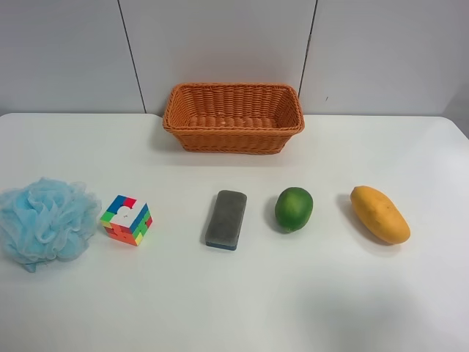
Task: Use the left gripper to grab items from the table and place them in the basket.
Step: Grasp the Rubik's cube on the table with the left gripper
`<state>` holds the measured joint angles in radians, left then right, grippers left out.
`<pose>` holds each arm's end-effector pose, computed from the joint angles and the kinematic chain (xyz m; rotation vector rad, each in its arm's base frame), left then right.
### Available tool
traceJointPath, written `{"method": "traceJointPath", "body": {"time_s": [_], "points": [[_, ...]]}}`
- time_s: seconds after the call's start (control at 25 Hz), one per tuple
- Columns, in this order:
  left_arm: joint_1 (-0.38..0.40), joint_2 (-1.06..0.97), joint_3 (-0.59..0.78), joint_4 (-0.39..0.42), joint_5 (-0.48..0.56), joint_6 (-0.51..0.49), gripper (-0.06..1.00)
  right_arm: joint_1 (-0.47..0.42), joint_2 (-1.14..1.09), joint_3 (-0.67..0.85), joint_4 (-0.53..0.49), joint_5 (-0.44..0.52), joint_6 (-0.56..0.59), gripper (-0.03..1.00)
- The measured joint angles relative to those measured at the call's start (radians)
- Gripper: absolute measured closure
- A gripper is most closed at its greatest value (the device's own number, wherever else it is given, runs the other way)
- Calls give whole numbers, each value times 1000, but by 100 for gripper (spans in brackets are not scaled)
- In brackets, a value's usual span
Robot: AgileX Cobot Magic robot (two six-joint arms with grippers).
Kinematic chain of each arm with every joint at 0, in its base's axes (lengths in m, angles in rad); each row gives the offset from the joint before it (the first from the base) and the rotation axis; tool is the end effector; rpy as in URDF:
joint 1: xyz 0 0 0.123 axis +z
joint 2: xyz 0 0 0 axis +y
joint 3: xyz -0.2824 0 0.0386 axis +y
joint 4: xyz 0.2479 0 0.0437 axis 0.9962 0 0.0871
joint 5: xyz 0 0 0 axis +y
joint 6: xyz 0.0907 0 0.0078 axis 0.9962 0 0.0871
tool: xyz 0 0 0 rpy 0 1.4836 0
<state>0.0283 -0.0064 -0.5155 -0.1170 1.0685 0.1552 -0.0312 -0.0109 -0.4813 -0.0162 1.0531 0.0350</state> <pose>-0.0080 -0.0096 0.2812 0.1358 2.0202 -0.0236 -0.0041 -0.0012 0.2725 0.0683 2.0433 -0.0170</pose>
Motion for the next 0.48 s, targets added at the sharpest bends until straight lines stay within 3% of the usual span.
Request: {"method": "traceJointPath", "body": {"time_s": [0.48], "points": [[0, 0, 0, 0, 0, 0, -5, 0, 0, 0, 0, 0, 0, -3]]}}
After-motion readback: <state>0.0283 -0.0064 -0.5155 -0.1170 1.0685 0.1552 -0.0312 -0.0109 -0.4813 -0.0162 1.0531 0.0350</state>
